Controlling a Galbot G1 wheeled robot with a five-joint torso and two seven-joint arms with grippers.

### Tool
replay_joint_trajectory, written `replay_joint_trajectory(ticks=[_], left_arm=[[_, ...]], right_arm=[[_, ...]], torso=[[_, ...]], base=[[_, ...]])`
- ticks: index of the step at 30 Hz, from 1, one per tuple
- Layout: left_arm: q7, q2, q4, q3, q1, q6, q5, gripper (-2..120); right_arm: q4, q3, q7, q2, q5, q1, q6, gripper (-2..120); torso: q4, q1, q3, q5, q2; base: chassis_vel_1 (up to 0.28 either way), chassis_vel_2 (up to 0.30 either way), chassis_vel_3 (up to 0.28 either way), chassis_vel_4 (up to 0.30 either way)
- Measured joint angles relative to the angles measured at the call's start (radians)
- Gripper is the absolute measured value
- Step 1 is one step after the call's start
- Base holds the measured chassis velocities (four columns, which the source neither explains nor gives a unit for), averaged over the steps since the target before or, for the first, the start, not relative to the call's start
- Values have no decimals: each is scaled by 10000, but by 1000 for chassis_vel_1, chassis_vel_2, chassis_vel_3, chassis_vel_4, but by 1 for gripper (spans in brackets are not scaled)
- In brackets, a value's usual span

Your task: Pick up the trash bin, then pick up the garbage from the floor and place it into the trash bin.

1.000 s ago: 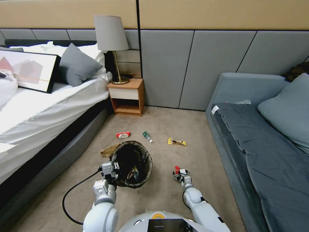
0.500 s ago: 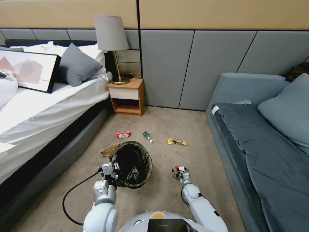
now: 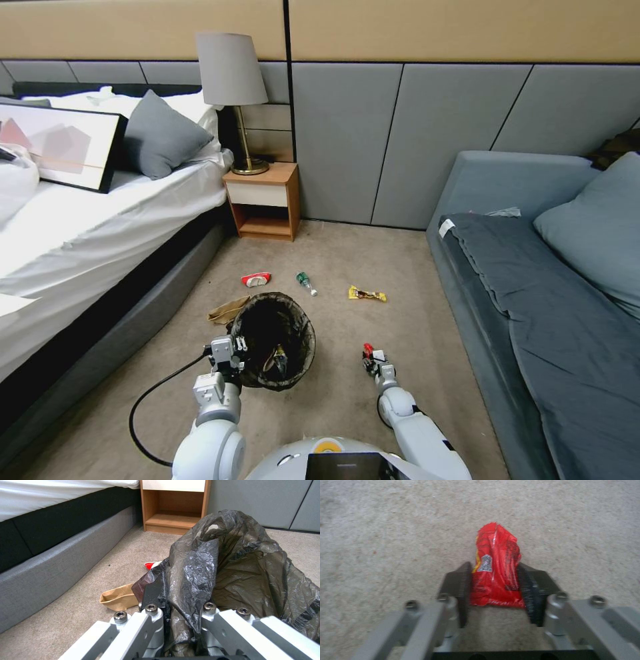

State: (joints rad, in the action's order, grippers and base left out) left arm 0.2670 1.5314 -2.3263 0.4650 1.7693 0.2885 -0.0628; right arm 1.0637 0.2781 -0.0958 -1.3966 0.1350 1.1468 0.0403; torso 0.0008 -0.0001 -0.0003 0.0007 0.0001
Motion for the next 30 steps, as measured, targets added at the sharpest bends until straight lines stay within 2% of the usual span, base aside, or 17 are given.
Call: replay_joint_trajectory(ticks=[1,5,6,7,15,16,17,19,20,21,23,24,29,30], left_arm=[[0,0,0,0,0,0,0,6],[3,4,0,-10,-3,4,7,6],[3,4,0,-10,-3,4,7,6],[4,-1,-1,-8,-4,5,8,6],[4,3,6,-11,-27,10,8,6],[4,2,10,-10,-33,12,8,6],[3,-1,14,-12,-45,13,9,6],[2,-6,18,-35,-51,17,9,6],[0,4,17,-51,-52,18,11,6],[-4,7,17,-63,-59,19,14,6],[-5,7,17,-64,-59,19,16,6],[-7,8,17,-67,-65,22,19,6],[-9,7,35,-69,-67,25,22,6],[-12,4,46,-75,-67,27,23,6]], right_arm=[[0,0,0,0,0,0,0,23],[-12,15,2,4,-8,-24,-7,5],[-12,15,2,4,-8,-24,-7,5],[-30,33,2,19,-10,-27,-24,0],[-78,49,2,61,-13,-42,-140,0],[-78,90,-8,90,-13,-47,-145,0],[-79,125,-41,125,-12,-49,-164,0],[-75,126,-41,123,-15,-49,-195,0],[-58,126,-42,125,-18,-46,-221,0],[-5,126,-43,132,-19,-30,-246,0],[26,129,-57,150,-27,-12,-264,0],[223,132,-79,183,-50,71,-296,0],[945,85,-88,238,-85,291,-460,0],[1632,46,-89,274,-96,480,-656,0]], torso=[[0,0,0,0,0],[0,0,1,-5,0],[0,0,1,-5,0],[-3,0,2,-6,-1],[-4,0,3,-4,0],[-8,0,3,-6,-1],[-21,0,4,-26,-1],[-21,1,4,-22,-1],[-19,1,4,-6,-1],[-12,1,4,-9,-2],[-15,1,5,-17,-1],[-21,2,6,-18,-3],[-16,2,5,-11,-2],[-16,1,6,-12,-2]], base=[[0,0,0,0],[0,0,0,0],[0,0,0,0],[0,0,0,0],[0,0,0,0],[0,0,0,0],[0,0,0,0],[0,0,0,0],[0,0,0,0],[0,0,0,0],[0,0,0,0],[0,0,0,0],[0,0,0,0],[0,0,0,0]])
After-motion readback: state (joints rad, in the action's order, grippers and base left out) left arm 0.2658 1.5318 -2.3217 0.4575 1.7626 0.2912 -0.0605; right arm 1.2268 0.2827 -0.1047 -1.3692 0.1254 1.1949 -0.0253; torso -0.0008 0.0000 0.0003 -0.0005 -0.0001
